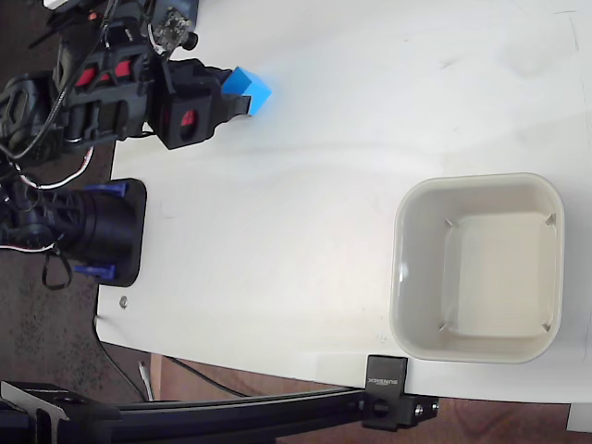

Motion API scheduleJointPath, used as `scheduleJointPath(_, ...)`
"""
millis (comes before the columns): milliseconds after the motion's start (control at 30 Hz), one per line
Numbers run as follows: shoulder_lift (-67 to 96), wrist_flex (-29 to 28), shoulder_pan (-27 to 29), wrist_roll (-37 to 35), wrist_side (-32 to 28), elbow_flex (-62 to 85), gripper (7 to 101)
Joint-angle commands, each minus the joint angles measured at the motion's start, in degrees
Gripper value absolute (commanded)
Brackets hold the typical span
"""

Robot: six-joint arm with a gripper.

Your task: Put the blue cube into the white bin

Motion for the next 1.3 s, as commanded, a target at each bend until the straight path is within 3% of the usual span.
scheduleJointPath(33, 0.0, -2.7, 0.4, -0.1, -1.4, -0.6, 96.2)
scheduleJointPath(300, -2.0, -4.7, 1.0, 0.1, -1.9, -0.2, 87.9)
scheduleJointPath(733, -2.8, -4.7, 1.5, 1.1, -0.7, -0.5, 55.1)
scheduleJointPath(967, -1.1, -2.5, 2.5, 1.9, 0.5, -2.7, 53.5)
scheduleJointPath(1067, 0.4, -0.1, 5.4, 1.7, 1.6, -5.5, 53.5)
scheduleJointPath(1300, -3.6, 0.2, 19.3, -0.4, 0.2, -19.5, 51.1)
